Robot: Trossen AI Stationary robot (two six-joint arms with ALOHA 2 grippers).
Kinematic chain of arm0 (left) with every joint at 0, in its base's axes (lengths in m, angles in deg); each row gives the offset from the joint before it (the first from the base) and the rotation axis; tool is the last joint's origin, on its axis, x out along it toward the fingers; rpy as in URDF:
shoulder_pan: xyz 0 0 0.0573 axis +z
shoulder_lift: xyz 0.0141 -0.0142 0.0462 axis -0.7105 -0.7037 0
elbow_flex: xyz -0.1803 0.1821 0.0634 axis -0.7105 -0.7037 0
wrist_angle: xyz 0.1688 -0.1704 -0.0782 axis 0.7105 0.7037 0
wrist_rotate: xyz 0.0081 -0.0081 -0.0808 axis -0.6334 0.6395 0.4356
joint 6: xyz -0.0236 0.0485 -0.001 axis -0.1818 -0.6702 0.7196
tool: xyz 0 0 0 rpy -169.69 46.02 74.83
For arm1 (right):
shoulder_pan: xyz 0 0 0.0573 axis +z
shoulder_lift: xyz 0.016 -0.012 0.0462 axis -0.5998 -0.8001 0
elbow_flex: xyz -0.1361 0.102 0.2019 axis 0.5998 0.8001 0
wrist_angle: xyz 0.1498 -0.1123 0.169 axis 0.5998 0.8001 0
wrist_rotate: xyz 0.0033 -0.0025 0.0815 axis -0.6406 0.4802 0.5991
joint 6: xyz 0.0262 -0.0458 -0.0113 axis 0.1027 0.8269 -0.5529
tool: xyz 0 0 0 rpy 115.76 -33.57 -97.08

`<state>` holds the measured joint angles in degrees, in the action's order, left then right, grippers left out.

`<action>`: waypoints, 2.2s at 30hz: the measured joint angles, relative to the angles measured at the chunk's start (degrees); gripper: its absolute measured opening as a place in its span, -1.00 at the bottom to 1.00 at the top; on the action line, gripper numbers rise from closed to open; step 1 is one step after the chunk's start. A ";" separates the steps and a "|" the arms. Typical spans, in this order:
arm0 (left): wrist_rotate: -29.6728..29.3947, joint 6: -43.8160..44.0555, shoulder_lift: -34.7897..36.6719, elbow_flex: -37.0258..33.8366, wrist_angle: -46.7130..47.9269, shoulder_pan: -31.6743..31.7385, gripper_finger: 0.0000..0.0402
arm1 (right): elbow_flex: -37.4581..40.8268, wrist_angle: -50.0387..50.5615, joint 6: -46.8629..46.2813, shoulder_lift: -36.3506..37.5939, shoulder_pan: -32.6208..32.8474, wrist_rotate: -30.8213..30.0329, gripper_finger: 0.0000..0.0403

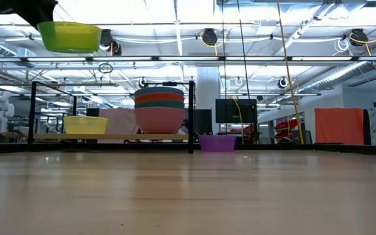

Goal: Place and stack bowls onto a shelf
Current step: Stack the small green bowl into the yellow bowl on the shelf

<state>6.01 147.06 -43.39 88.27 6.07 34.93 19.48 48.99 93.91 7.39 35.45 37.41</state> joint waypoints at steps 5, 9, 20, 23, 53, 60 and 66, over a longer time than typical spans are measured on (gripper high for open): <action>-2.84 -9.18 3.21 0.00 -0.11 8.62 -0.98 | 0.00 0.02 0.00 -0.51 0.00 -0.07 -0.57; -3.51 -14.71 4.25 0.00 -0.05 16.30 -0.98 | 0.00 0.07 0.00 -0.76 0.00 -0.07 -0.57; -3.59 -28.50 3.00 -3.05 -3.89 31.70 -0.98 | 0.00 0.07 0.00 -0.93 0.00 -0.09 -0.57; -3.36 -32.76 3.02 -6.65 -9.36 34.53 -0.98 | 0.00 0.07 0.00 -0.93 0.00 -0.11 -0.57; 14.46 -61.57 3.02 -33.92 -55.13 63.13 -0.92 | 0.00 0.07 -0.46 -0.93 -0.01 -0.11 -0.57; 14.68 -61.43 3.00 -33.94 -55.08 63.10 -0.78 | 0.00 -0.01 -0.46 -0.93 -0.02 -0.13 -0.57; 14.93 -60.03 3.13 -33.91 -55.51 63.10 -0.76 | 0.00 -1.47 0.02 -0.93 -0.02 -0.33 -0.57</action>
<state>20.95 87.03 -40.26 54.36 -49.44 98.03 19.48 47.52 93.93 6.46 35.42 37.09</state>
